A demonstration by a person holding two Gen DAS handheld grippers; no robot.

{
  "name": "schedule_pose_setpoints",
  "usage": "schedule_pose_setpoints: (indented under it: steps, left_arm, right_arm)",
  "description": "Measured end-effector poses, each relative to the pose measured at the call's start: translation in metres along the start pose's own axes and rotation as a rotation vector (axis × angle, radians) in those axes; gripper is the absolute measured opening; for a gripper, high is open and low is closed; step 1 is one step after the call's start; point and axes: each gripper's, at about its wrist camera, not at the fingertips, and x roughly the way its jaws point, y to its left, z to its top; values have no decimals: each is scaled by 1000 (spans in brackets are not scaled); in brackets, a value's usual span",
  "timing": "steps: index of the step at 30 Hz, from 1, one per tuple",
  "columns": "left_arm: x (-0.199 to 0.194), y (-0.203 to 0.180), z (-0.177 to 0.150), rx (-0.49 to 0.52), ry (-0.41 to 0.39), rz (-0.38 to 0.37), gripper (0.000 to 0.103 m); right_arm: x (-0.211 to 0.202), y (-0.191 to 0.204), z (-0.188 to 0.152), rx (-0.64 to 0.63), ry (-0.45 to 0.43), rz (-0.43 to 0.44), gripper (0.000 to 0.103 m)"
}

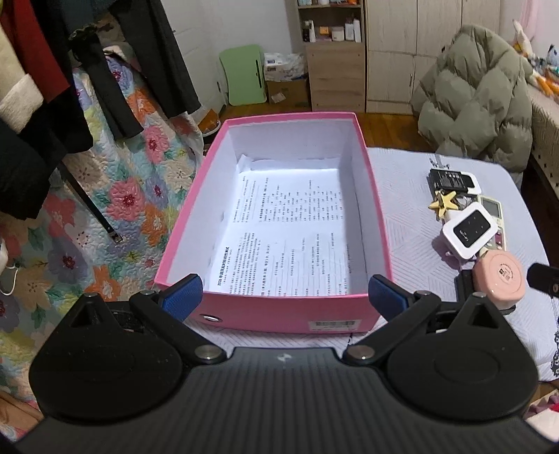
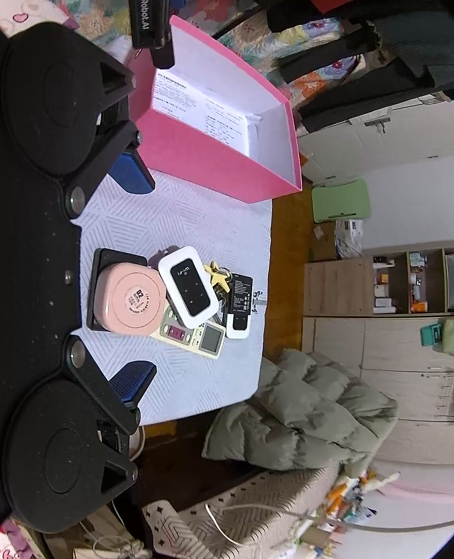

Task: Organize rigid objects
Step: 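Move the right tool toward the pink round case on the table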

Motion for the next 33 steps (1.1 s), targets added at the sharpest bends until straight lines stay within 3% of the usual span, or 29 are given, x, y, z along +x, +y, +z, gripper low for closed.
schedule_pose_setpoints:
  steps: [4,9,14,21,33]
  left_arm:
    - [-3,-7,0,-3,26,-21,103]
    - [-11,-9,-5,1,-7,-51,103]
    - [-12,-15,-9,-9,20,-80,103]
    - [-19,-28,-20,5,-18,-99,103]
    - [-17,-11,-20,-45,-9,-113,102]
  right_arm:
    - [5,-4,3,-30,5,27,103]
    - [1,-1,-1,-71,-27,-4,103]
    - [-9,1,-8,-57,-51,-13,103]
    - [-18,-1,-15,-37,-80,-44,103]
    - [-18,2,-14,-47,-74,-52,103]
